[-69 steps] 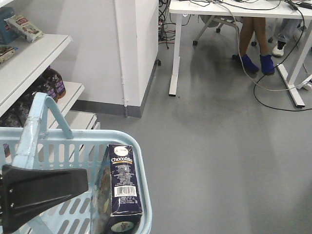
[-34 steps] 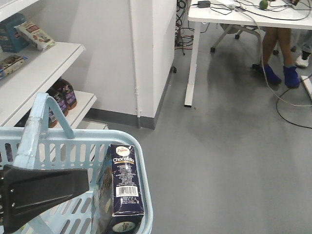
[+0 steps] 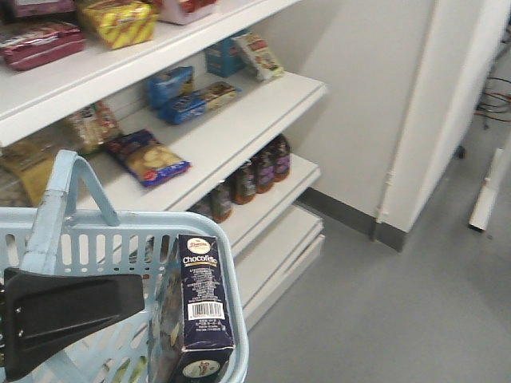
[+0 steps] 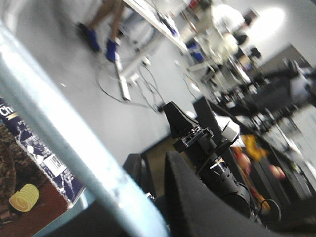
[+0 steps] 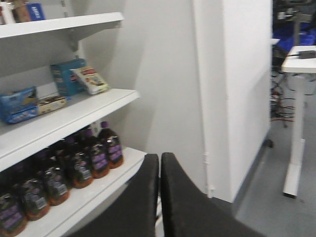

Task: Left arm holds basket, right arm returns cookies
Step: 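Hold the basket and drive to the snack shelf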

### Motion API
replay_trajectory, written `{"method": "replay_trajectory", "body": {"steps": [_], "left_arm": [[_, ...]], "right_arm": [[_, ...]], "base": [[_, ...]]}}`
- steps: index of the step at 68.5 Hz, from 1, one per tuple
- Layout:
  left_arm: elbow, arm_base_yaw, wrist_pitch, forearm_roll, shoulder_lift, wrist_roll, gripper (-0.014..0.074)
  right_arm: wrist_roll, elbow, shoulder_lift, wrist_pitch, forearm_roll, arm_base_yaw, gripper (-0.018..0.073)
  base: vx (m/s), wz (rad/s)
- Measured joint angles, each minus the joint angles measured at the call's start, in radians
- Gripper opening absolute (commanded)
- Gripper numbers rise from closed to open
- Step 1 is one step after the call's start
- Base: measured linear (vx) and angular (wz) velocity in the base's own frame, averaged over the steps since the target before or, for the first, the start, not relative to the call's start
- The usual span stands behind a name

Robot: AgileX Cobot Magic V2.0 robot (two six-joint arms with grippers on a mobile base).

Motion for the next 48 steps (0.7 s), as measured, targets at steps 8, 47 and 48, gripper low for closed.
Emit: {"method": "replay_trajectory", "body": {"steps": [8, 47, 48], "left_arm": [[0.0, 0.0, 0.001, 0.0, 0.0, 0.0, -0.0006], [0.0, 0.0, 0.001, 0.0, 0.0, 0.0, -0.0006], [0.0, 0.0, 0.001, 0.0, 0.0, 0.0, -0.0006]], "right_arm": [[0.0, 0.0, 0.0, 0.0, 0.0, 0.0, -0.0008], [0.0, 0.0, 0.0, 0.0, 0.0, 0.0, -0.0008], [0.0, 0.0, 0.0, 0.0, 0.0, 0.0, -0.0008]], "base": [[0.14, 0.95], [0.11, 0.84], [0.07, 0.88]]}}
